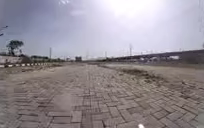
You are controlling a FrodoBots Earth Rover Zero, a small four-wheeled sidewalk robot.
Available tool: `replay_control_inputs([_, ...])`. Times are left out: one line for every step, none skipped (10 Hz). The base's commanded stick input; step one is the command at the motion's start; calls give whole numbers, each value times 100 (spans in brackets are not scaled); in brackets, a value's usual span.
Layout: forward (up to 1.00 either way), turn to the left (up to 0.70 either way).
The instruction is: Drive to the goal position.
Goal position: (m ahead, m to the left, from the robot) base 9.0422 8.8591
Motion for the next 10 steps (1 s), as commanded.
replay_control_inputs([100, 0])
replay_control_inputs([100, 6])
replay_control_inputs([100, 25])
replay_control_inputs([100, 40])
replay_control_inputs([100, 40])
replay_control_inputs([100, 0])
replay_control_inputs([100, 0])
replay_control_inputs([100, 0])
replay_control_inputs([100, 0])
replay_control_inputs([100, 0])
